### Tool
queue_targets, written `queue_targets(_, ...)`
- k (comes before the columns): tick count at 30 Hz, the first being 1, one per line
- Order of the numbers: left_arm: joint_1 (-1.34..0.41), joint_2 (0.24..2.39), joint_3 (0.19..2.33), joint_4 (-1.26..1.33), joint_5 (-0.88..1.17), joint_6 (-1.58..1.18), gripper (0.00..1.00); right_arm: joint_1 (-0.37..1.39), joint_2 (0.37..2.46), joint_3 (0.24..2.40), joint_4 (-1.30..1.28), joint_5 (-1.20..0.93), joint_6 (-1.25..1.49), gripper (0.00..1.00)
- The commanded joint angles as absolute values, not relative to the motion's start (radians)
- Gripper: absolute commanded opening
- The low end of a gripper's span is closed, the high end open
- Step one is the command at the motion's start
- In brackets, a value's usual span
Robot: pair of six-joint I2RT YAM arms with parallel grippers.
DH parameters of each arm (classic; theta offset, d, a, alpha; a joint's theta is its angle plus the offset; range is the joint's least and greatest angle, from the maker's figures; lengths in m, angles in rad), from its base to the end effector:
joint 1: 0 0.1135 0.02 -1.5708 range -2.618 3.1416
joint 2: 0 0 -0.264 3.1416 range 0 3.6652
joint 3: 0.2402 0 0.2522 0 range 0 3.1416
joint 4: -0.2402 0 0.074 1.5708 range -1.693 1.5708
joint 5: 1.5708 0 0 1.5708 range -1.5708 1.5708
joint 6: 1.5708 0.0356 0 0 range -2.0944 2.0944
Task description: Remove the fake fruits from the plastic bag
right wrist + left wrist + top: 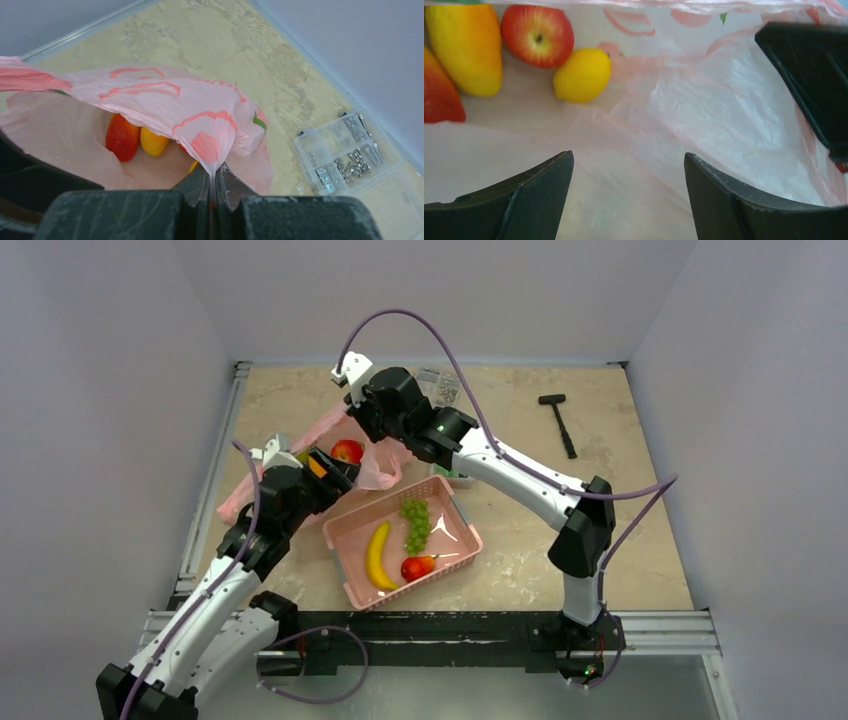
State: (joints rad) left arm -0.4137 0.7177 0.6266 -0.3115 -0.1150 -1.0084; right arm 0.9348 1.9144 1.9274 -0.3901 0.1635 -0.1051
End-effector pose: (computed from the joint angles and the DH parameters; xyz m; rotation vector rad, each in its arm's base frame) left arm 0.1583 -0.0651 0.2817 -0.6787 1.9473 -0.7991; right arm 0.2747 0.3622 0.3851 -0.8789 1.7549 0.3898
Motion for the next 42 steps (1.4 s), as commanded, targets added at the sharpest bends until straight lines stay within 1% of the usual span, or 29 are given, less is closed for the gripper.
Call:
queue_targets(1,-0.401,0.816,0.642,-0.128,-0.155,-1.009,0.79,0.931,1.898,1.878,-0.322,0.095,-0.073,0.0)
queue_targets(4,-0.376,0.899,0.672,-0.118,-0.134,-0.972,0.75,0.93,1.898,1.863,-0.325,0.086,-0.068,0.0)
queue_targets(8,-0.338,0.923,0.674,-0.106,-0.064,-0.947,0.74,0.928,1.884,1.823,-0.338,0.093,-0.063,0.0)
queue_targets(12,-0.326,0.929,0.679,-0.149,-0.03,-0.923,0.74,0.928,1.879,1.806,-0.427,0.217,-0.027,0.0)
queue_targets(13,-0.323,0.927,0.676,-0.162,-0.024,-0.915,0.74,0.928,1.891,1.824,-0.473,0.261,-0.011,0.1)
queue_targets(16,-0.314,0.904,0.658,-0.18,-0.031,-0.895,0.75,0.936,1.91,1.871,-0.647,0.333,0.058,0.56)
queue_targets(17,-0.312,0.901,0.652,-0.183,-0.034,-0.893,0.76,0.938,1.904,1.862,-0.679,0.332,0.08,0.68)
queue_targets(19,-0.307,0.922,0.655,-0.184,-0.021,-0.887,0.76,0.939,1.869,1.8,-0.674,0.304,0.13,0.87)
queue_targets(20,-0.306,0.94,0.664,-0.188,-0.008,-0.884,0.77,0.939,1.848,1.752,-0.647,0.285,0.151,0.92)
queue_targets(22,-0.304,0.989,0.676,-0.188,0.015,-0.895,0.77,0.939,1.811,1.662,-0.582,0.248,0.199,0.98)
queue_targets(24,-0.298,1.045,0.671,-0.163,0.048,-0.923,0.76,0.939,1.795,1.585,-0.526,0.225,0.244,0.99)
queue_targets(26,-0.291,1.082,0.652,-0.119,0.053,-0.955,0.76,0.939,1.782,1.507,-0.457,0.214,0.305,0.98)
queue_targets(27,-0.285,1.1,0.64,-0.092,0.055,-0.974,0.76,0.937,1.764,1.428,-0.351,0.228,0.317,0.95)
queue_targets(28,-0.276,1.118,0.628,-0.066,0.054,-0.99,0.76,0.93,1.755,1.38,-0.277,0.253,0.316,0.82)
queue_targets(29,-0.266,1.139,0.62,-0.039,0.046,-1.006,0.76,0.927,1.746,1.341,-0.194,0.268,0.298,0.67)
queue_targets(31,-0.243,1.183,0.615,-0.017,0.024,-1.015,0.77,0.912,1.749,1.309,-0.047,0.27,0.253,0.28)
queue_targets(32,-0.23,1.208,0.617,0.021,0.02,-1.019,0.77,0.902,1.762,1.315,0.005,0.27,0.233,0.14)
queue_targets(33,-0.217,1.232,0.62,0.037,0.016,-1.024,0.76,0.891,1.784,1.337,0.046,0.265,0.214,0.04)
queue_targets(34,-0.198,1.264,0.626,0.043,0.013,-1.035,0.77,0.878,1.819,1.385,0.046,0.259,0.2,0.0)
queue_targets(37,-0.153,1.318,0.641,0.068,0.007,-1.055,0.76,0.834,1.94,1.574,-0.017,0.251,0.153,0.0)
queue_targets(40,-0.119,1.351,0.68,0.068,0.017,-1.036,0.76,0.814,2.004,1.675,-0.01,0.225,0.071,0.0)
queue_targets(42,-0.115,1.353,0.711,0.057,0.036,-1.005,0.76,0.814,2.028,1.769,-0.104,0.209,0.033,0.0)
